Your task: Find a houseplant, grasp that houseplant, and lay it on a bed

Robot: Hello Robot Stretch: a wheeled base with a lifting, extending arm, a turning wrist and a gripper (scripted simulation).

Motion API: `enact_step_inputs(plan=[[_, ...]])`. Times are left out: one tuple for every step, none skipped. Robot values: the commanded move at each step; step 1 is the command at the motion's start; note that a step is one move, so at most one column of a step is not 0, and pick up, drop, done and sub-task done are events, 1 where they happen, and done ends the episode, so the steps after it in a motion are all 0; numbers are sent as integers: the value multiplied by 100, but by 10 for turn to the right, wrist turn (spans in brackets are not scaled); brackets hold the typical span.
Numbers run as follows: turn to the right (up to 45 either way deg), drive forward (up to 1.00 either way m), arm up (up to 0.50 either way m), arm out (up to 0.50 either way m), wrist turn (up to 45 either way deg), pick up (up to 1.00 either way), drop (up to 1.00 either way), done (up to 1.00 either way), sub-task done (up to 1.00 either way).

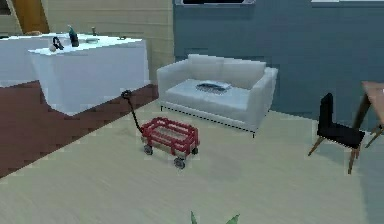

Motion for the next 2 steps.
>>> enact_step_inputs(plan=[[0,25,0,0,0,0,0,0,0],[-330,0,0,0,0,0,0,0,0]])
